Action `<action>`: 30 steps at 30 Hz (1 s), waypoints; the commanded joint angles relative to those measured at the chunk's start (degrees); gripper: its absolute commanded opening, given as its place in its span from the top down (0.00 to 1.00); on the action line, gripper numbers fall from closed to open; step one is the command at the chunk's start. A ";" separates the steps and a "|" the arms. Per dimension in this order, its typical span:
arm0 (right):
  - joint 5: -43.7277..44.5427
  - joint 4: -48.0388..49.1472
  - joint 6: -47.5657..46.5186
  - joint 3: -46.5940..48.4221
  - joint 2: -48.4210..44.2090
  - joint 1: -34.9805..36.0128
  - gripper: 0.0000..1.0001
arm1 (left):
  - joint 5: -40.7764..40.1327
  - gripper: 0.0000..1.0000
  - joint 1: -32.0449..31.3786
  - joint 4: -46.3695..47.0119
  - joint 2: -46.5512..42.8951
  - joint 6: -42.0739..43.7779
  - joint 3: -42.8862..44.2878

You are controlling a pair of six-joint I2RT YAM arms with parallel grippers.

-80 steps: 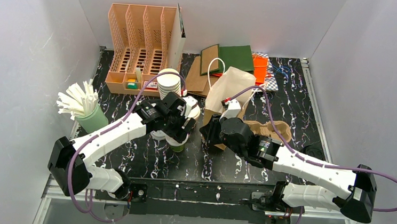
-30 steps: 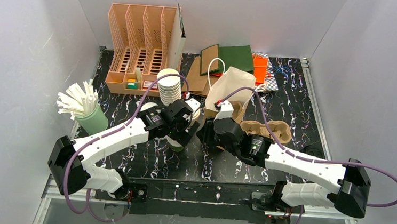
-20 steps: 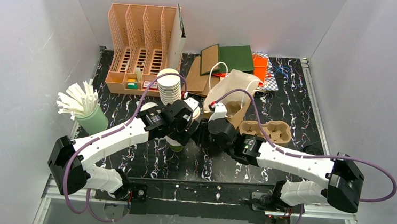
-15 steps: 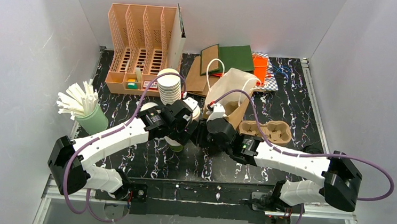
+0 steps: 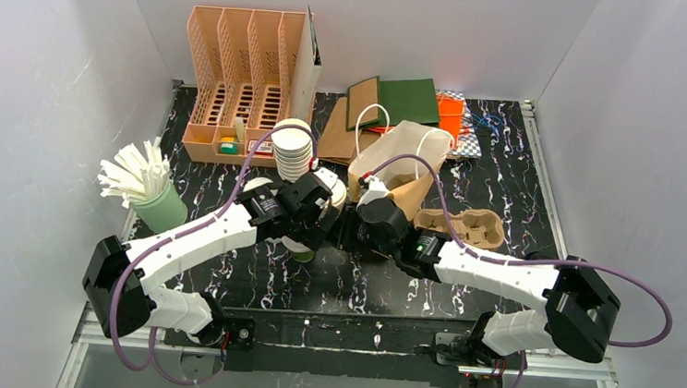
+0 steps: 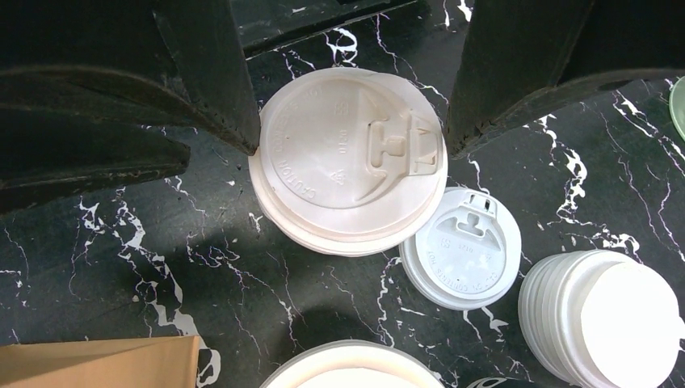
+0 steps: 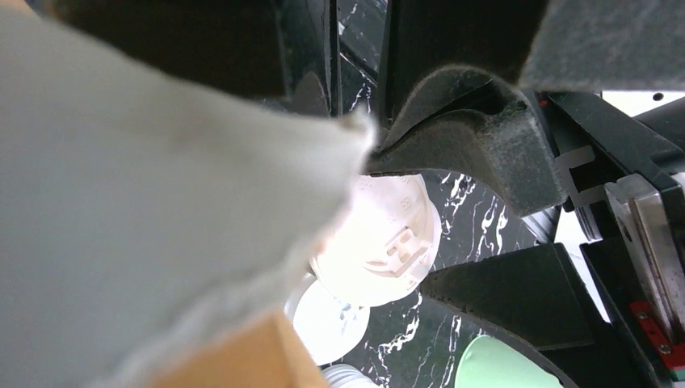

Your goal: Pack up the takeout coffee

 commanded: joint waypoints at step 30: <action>-7.40 -17.73 -30.10 16.59 0.62 1.01 0.02 | 1.06 0.38 13.35 -1.78 -19.95 -12.17 -0.99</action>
